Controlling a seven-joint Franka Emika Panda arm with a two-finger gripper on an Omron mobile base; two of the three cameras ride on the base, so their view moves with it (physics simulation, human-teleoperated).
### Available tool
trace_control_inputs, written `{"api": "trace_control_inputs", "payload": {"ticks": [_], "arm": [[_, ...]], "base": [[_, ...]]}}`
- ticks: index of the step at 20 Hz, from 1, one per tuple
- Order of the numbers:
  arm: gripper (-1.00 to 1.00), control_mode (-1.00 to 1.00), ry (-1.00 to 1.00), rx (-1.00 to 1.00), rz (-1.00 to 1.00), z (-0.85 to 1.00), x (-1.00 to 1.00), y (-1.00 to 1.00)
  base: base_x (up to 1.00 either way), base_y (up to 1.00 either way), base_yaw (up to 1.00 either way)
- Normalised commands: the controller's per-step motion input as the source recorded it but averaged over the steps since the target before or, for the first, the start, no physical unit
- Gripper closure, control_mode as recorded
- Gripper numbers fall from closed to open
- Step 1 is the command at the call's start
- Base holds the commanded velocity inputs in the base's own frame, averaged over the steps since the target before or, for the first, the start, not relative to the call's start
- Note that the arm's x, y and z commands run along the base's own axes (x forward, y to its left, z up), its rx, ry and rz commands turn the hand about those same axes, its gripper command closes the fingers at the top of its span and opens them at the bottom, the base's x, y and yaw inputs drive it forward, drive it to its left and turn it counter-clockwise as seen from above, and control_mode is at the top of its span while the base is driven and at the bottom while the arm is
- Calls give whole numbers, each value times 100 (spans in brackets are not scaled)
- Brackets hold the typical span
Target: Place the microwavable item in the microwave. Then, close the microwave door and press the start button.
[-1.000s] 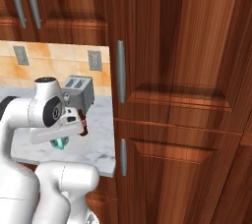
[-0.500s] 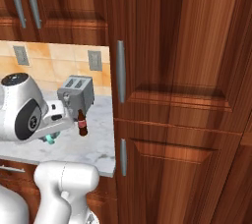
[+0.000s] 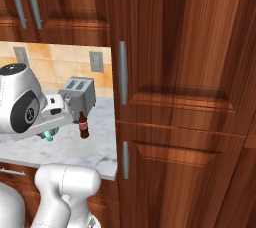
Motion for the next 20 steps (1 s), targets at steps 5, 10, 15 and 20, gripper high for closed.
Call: {"api": "trace_control_inputs", "payload": {"ticks": [5, 10, 15, 20], "arm": [[100, 100, 1, 0, 0, -2, -29, 3], [100, 100, 0, 0, 0, 0, 0, 0], [100, 100, 0, 0, 0, 0, 0, 0], [100, 100, 0, 0, 0, 0, 0, 0]], "base": [[-15, 3, -1], [-92, 18, -10], [-96, 15, -11], [-99, 5, -17]]}}
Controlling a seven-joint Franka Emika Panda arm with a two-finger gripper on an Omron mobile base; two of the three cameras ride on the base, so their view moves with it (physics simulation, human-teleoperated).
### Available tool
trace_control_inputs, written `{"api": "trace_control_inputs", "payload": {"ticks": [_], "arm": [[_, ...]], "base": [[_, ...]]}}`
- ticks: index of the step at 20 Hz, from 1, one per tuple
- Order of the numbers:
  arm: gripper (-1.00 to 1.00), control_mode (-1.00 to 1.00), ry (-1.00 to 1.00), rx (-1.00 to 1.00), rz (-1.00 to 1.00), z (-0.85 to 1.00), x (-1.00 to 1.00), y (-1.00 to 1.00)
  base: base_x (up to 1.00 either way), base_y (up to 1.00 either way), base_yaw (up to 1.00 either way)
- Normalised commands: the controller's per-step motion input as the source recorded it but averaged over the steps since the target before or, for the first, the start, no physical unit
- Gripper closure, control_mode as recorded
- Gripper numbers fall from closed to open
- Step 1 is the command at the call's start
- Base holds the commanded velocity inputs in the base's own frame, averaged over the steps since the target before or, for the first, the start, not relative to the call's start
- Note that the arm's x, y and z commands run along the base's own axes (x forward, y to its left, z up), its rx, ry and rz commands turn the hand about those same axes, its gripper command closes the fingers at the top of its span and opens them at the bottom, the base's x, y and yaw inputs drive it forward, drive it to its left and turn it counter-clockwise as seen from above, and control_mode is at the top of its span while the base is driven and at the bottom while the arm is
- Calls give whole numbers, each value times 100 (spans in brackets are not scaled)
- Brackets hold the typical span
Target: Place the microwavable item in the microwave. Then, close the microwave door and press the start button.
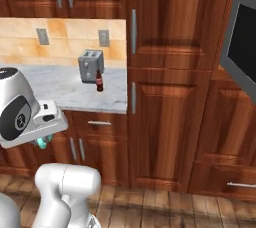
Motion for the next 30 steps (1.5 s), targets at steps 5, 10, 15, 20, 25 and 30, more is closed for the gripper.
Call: {"api": "trace_control_inputs", "payload": {"ticks": [5, 10, 15, 20, 25, 30], "arm": [[100, 100, 0, 0, 0, 0, 0, 0], [100, 100, 0, 0, 0, 0, 0, 0], [100, 100, 0, 0, 0, 0, 0, 0], [100, 100, 0, 0, 0, 0, 0, 0], [100, 100, 0, 0, 0, 0, 0, 0], [100, 100, 0, 0, 0, 0, 0, 0]], "base": [[-49, -64, -29], [-20, -100, -16], [-8, -100, -8], [-12, -97, 0], [-10, -97, 0], [0, -96, 1]]}}
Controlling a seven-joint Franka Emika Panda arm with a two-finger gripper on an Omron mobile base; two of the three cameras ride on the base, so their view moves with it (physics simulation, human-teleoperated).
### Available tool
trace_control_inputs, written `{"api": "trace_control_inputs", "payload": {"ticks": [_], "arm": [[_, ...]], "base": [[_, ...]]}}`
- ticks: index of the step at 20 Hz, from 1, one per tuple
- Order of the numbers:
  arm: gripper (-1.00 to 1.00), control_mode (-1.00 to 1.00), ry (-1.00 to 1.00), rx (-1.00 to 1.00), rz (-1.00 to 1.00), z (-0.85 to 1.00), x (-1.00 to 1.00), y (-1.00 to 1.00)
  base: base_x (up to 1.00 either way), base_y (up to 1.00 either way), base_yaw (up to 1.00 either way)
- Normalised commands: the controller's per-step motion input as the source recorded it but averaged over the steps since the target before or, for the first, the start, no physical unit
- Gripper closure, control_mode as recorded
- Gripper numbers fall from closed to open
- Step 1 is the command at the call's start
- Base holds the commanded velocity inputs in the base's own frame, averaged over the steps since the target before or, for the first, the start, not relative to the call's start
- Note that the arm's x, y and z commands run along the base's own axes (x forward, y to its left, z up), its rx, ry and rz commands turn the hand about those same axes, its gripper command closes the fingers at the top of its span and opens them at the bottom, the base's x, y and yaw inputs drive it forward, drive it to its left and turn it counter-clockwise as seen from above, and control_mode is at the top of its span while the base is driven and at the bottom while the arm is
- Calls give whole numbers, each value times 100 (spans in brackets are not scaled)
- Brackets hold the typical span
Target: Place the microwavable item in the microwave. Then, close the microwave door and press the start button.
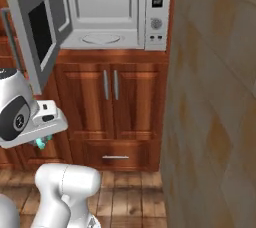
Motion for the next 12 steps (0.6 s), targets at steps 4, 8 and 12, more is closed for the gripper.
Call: {"api": "trace_control_inputs", "payload": {"ticks": [4, 8, 12], "arm": [[100, 100, 0, 0, 0, 0, 0, 0], [100, 100, 0, 0, 0, 0, 0, 0], [100, 100, 0, 0, 0, 0, 0, 0]], "base": [[17, -65, 8], [49, -24, 6], [60, -14, 8]]}}
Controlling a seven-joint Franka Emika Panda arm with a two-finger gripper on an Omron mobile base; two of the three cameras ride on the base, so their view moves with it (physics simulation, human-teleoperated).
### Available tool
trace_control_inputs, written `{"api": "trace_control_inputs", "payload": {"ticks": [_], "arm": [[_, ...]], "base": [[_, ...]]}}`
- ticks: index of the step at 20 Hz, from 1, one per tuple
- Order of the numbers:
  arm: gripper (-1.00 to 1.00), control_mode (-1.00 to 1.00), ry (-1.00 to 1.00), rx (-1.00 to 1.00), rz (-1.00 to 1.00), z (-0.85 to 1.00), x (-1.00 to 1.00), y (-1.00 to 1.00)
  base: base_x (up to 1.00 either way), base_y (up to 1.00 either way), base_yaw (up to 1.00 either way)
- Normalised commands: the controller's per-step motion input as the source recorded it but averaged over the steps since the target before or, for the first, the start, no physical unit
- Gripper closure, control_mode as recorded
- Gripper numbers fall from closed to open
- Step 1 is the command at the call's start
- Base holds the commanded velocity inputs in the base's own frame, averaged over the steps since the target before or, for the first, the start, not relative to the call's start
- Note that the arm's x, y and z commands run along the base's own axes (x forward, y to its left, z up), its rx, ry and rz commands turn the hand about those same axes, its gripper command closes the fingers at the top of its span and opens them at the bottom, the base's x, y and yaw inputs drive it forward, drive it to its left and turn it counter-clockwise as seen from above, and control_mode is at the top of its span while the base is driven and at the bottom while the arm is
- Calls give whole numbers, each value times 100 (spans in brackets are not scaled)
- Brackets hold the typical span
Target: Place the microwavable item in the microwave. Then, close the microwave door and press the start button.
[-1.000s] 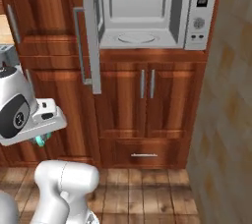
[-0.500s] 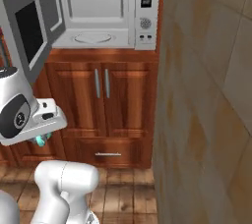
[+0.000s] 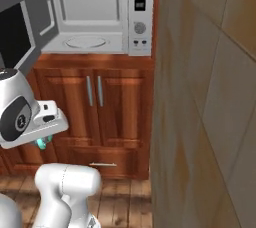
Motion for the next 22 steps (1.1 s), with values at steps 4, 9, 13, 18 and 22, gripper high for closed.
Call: {"api": "trace_control_inputs", "payload": {"ticks": [4, 9, 13, 18, 22], "arm": [[100, 100, 0, 0, 0, 0, 0, 0], [100, 100, 0, 0, 0, 0, 0, 0], [100, 100, 0, 0, 0, 0, 0, 0], [100, 100, 0, 0, 0, 0, 0, 0], [100, 100, 0, 0, 0, 0, 0, 0]], "base": [[57, -19, 7], [52, -34, 4], [47, -26, 3], [43, -12, 6], [30, -15, 9]]}}
